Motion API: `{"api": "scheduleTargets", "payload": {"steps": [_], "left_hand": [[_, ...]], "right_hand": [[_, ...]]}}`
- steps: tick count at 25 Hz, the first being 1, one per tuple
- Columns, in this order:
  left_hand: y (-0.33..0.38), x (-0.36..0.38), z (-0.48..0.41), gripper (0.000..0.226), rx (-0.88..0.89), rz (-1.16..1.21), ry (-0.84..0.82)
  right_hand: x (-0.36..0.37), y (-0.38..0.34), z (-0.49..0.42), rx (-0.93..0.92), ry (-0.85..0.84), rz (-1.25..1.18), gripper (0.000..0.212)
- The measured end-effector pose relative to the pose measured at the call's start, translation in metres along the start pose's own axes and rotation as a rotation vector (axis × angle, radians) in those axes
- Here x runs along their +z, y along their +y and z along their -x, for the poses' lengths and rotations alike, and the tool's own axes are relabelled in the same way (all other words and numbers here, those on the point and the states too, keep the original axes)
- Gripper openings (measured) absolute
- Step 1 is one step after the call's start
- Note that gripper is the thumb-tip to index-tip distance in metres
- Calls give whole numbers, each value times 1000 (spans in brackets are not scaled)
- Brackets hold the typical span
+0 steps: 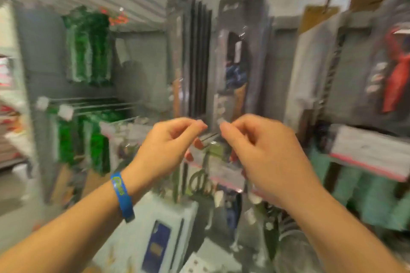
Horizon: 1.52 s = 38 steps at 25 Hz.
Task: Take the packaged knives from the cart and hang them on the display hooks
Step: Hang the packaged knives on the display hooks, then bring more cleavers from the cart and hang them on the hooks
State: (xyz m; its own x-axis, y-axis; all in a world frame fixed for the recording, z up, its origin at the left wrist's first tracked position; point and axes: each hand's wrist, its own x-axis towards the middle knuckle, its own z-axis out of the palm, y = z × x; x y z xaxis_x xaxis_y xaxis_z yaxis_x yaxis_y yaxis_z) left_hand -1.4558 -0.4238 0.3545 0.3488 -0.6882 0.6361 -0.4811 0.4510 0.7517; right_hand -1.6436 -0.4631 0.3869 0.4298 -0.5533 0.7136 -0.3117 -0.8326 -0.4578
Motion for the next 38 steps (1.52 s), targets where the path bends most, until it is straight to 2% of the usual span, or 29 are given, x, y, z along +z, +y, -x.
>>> {"api": "scheduleTargets", "payload": {"steps": [2, 6, 9, 11, 15, 21, 24, 28, 31, 35, 38], "left_hand": [[-35, -34, 60, 18, -170, 9, 61], [-99, -97, 202, 18, -538, -58, 172], [-136, -158, 328, 19, -884, -75, 321], [-147, -199, 408, 21, -1115, -61, 438], [-127, -292, 551, 21, -1318, -153, 670], [-77, -402, 712, 22, -1416, -136, 1253], [-54, -436, 758, 24, -1401, -150, 1449], [-37, -462, 793, 25, -1344, -117, 1696], [-35, -465, 812, 26, -1342, -62, 1938], [-30, -427, 817, 25, -1319, -81, 2313], [-18, -390, 804, 25, -1227, -26, 2611]], "right_hand": [[48, 1, 54, 86, -165, -244, 35], [156, 8, 144, 427, -478, -642, 16], [245, -14, 215, 583, -772, -756, 14], [301, -40, 261, 611, -987, -792, 13], [406, -128, 331, 554, -1319, -758, 13], [523, -269, 419, 379, -1703, -689, 16], [571, -339, 443, 248, -1821, -592, 19], [619, -430, 460, -13, -1992, -532, 20], [651, -479, 470, -146, -2132, -500, 19], [686, -534, 491, -376, -2383, -416, 19], [674, -582, 520, -704, -2517, -428, 19]]}}
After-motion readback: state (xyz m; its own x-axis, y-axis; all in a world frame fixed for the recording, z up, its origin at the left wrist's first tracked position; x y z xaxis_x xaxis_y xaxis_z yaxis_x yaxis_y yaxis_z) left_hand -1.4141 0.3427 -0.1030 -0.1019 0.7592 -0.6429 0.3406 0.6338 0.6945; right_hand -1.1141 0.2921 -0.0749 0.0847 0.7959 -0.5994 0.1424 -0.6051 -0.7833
